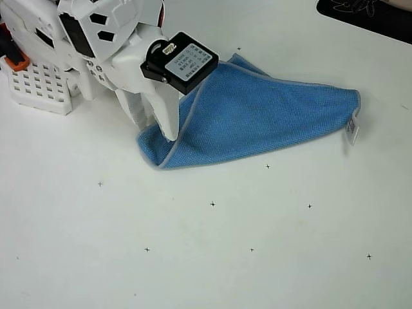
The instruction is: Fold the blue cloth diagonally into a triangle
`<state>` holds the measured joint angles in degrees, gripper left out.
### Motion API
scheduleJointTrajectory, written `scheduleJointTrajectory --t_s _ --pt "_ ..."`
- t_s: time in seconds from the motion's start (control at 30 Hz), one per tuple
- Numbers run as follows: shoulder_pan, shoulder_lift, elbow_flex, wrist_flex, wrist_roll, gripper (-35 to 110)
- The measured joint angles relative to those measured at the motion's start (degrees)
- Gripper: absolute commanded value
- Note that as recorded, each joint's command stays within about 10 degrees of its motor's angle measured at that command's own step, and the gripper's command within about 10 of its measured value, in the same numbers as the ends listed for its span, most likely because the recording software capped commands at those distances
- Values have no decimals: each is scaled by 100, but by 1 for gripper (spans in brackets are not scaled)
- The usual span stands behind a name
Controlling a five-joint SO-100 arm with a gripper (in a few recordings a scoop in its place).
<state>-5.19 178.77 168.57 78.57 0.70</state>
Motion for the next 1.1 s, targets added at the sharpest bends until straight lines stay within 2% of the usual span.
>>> scheduleJointTrajectory --t_s 1.1 --pt "0 105 18 18 0 30"
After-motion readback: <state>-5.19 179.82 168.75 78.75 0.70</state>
